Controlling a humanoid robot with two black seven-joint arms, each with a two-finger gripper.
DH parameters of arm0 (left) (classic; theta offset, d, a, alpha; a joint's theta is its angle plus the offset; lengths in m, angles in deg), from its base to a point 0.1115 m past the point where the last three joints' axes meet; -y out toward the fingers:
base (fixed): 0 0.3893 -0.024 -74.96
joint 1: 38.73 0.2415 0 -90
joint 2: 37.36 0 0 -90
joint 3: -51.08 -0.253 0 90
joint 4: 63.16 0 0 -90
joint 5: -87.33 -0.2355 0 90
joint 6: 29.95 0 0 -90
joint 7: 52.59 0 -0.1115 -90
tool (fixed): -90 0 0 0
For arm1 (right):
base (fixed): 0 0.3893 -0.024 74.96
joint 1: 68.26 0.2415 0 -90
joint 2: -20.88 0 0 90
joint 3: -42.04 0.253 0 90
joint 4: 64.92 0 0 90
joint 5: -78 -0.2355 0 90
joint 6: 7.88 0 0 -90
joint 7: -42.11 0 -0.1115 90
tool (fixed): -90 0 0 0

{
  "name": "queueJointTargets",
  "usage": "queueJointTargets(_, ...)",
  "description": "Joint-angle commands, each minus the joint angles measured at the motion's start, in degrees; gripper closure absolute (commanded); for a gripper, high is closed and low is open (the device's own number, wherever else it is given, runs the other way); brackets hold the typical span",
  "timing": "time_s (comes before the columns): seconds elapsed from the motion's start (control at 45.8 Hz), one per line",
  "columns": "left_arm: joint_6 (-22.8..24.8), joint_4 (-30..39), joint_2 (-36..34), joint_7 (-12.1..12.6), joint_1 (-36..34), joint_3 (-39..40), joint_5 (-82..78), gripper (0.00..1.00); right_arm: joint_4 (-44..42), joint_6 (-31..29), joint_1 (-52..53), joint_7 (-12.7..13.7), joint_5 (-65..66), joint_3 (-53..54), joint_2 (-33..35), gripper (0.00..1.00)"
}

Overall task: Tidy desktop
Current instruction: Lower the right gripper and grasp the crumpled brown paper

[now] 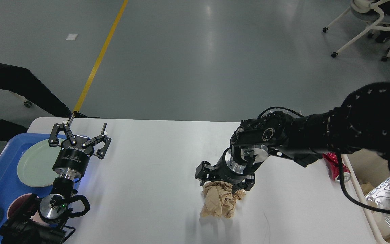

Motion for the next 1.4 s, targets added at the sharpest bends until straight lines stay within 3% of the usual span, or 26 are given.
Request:
queueJointTargets(0.0,0.0,0.0,0.0,0.1,0.0,0.0,0.0,0.03,-5.4,0.0,-4.9,0.0,0.4,0.0,-2.7,0.00)
queueJointTargets(0.524,0.0,0.0,0.1,0.1,0.0,0.0,0.0,0.03,-10.3,1.8,-12.6,0.2,9.0,0.1,-4.5,0.03)
queueJointTargets(0.59,0.0,0.0,0.0,0.1,0.0,0.0,0.0,0.03,-11.4,2.7,-13.7,0.2,9.2,0.2,-4.9,0.13)
queueJointTargets(0.677,0.0,0.0,0.0,0.1,0.0,0.0,0.0,0.03,-11.0,2.8,-13.6,0.2,9.2,0.2,-4.7,0.41)
queueJointTargets(0.721,0.0,0.0,0.0,0.1,0.0,0.0,0.0,0.03,-10.6,2.6,-13.5,0.2,9.2,0.3,-4.7,0.58)
queueJointTargets(0.786,0.0,0.0,0.0,0.1,0.0,0.0,0.0,0.03,-9.9,2.2,-13.3,0.3,9.1,0.4,-4.7,0.93)
queueJointTargets(0.808,0.0,0.0,0.0,0.1,0.0,0.0,0.0,0.03,-9.5,2.2,-13.2,0.3,9.1,0.5,-4.7,1.00)
queueJointTargets(1.136,0.0,0.0,0.0,0.1,0.0,0.0,0.0,0.03,-4.6,3.2,-9.9,0.3,9.0,0.5,-2.4,1.00)
queueJointTargets(1.376,0.0,0.0,0.0,0.2,0.0,0.0,0.0,0.03,4.9,3.3,-3.8,0.3,7.7,0.6,0.6,1.00)
